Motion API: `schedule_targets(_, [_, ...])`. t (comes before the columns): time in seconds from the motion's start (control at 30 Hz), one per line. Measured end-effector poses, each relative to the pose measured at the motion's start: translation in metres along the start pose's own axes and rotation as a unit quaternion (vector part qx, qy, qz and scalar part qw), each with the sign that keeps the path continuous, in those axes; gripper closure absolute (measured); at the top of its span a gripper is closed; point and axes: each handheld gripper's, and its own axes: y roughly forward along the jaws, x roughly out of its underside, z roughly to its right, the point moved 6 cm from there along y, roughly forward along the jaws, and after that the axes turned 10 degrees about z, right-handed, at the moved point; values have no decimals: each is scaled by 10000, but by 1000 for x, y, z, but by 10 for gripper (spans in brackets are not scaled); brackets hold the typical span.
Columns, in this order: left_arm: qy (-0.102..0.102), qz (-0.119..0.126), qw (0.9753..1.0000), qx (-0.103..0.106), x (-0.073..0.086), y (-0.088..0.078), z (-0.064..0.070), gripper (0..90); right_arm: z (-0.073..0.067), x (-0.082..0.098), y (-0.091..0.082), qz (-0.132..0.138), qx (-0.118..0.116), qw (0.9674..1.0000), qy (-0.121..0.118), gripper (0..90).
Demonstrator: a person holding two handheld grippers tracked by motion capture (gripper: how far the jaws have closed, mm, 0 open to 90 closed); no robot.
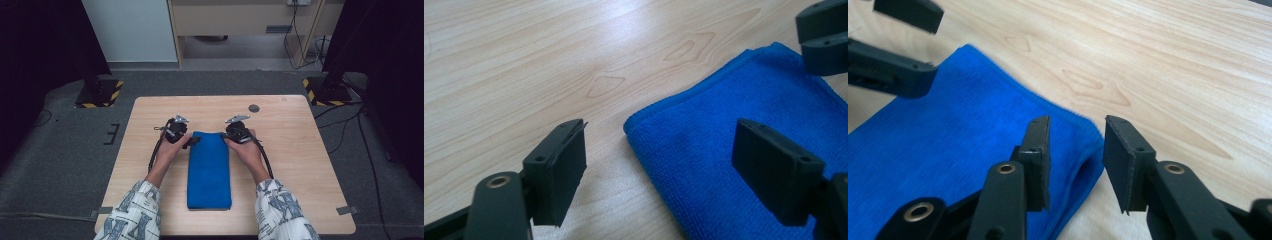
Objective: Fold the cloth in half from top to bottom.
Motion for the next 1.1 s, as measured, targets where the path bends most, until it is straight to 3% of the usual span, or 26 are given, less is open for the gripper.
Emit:
schedule_targets(0.2, [131,-148,9996,-204,5,6,-5,317,7,3,16,-174,62,9997,149,631])
schedule_targets(0.37, [69,-208,9994,-285,10,10,-12,419,10,8,24,-283,52,9994,200,660])
schedule_targets(0.5, [43,-211,9995,-217,12,13,-11,475,13,12,27,-326,29,9991,266,687])
schedule_targets(0.73, [76,-211,9997,10,12,13,-3,709,10,11,27,-352,-170,9989,269,829])
schedule_targets(0.87, [138,-179,9997,35,11,13,0,812,8,11,27,-342,-219,9989,227,858])
schedule_targets(0.97, [71,-64,9999,60,7,9,2,845,7,8,24,-304,-232,9991,199,859])
schedule_targets(1.1, [152,35,9999,46,0,2,6,858,6,1,15,-142,-245,9994,220,860])
